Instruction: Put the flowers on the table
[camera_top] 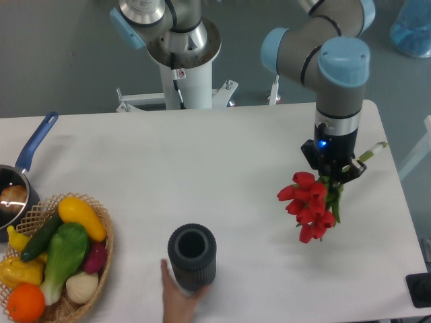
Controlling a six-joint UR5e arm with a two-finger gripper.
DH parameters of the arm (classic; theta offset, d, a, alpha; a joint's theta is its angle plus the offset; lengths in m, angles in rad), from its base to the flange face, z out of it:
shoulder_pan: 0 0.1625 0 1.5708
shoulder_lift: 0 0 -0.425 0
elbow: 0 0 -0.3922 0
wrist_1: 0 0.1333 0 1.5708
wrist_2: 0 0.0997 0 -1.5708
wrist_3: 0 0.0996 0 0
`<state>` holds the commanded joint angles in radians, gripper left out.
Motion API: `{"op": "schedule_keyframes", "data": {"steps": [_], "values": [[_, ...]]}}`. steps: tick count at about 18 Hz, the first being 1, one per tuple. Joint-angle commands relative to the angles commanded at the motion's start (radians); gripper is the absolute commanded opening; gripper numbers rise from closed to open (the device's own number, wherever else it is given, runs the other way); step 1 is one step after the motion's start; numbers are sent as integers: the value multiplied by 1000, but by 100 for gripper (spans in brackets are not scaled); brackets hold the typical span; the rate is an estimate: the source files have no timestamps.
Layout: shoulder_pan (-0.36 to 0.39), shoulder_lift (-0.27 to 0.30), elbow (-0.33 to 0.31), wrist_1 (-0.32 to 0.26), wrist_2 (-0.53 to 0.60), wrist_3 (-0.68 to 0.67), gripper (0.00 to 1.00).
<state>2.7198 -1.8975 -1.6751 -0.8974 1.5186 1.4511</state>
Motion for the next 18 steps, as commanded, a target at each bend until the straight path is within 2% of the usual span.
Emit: {"op": "schedule_keyframes", "data": {"steps": [4, 8, 9, 11, 12, 13, 18], "values": [[-5, -3, -28, -2, 24, 0, 13], [-28, -24, -29, 6, 37, -12, 33], [-37, -28, -29, 11, 35, -30, 46], [-49, -37, -29, 21, 34, -81, 84], [-55, -37, -29, 31, 34, -89, 96], [-57, -38, -29, 35, 34, -90, 100], [-37, -28, -11, 41, 29, -83, 100]]}}
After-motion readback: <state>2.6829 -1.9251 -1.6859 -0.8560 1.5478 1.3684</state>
